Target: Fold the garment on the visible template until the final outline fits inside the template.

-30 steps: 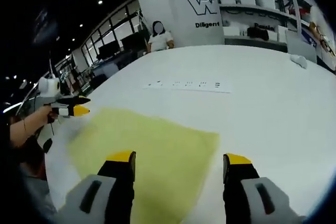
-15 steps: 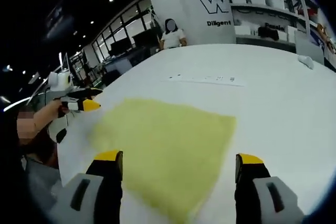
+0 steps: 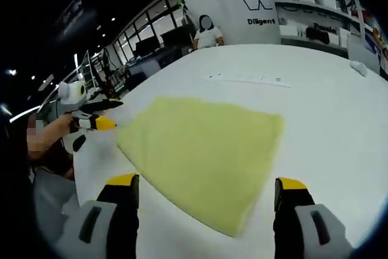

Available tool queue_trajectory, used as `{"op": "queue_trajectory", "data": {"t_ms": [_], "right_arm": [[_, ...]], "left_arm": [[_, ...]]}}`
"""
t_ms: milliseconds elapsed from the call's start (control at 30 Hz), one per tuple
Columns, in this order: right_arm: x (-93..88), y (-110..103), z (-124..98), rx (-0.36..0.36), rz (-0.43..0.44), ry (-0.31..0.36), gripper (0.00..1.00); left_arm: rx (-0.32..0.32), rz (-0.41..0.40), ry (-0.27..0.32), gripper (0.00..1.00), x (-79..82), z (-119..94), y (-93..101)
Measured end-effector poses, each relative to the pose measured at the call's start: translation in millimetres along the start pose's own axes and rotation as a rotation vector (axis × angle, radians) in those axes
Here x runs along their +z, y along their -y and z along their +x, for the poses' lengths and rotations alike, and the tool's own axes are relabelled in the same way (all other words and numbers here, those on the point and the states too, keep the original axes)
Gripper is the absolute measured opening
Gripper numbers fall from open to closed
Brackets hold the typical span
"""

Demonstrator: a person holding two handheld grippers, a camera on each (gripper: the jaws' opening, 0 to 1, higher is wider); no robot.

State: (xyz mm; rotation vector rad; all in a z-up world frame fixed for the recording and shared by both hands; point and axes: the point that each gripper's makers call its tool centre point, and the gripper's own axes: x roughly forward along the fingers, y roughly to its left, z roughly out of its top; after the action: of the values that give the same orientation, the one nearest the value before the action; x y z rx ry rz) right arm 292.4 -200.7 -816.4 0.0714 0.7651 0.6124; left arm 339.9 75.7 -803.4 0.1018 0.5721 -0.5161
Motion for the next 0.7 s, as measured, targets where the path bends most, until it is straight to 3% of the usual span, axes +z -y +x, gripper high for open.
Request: {"op": "queue_trajectory", "data": {"t_ms": [333,700], "right_arm": [[-23.8,-4.1,-7.1,-0.023,0.0,-0.015,0.93],[-45.7,4.8,-11.9,-0.076,0.03,0.007,0.65]], "left_arm": [[-0.009,0.007,-0.029,0.82,-28.0,-13.2,8.9],[-0.025,-0.007,-0.099,0.55,-56.2,-22.9,6.7]]}}
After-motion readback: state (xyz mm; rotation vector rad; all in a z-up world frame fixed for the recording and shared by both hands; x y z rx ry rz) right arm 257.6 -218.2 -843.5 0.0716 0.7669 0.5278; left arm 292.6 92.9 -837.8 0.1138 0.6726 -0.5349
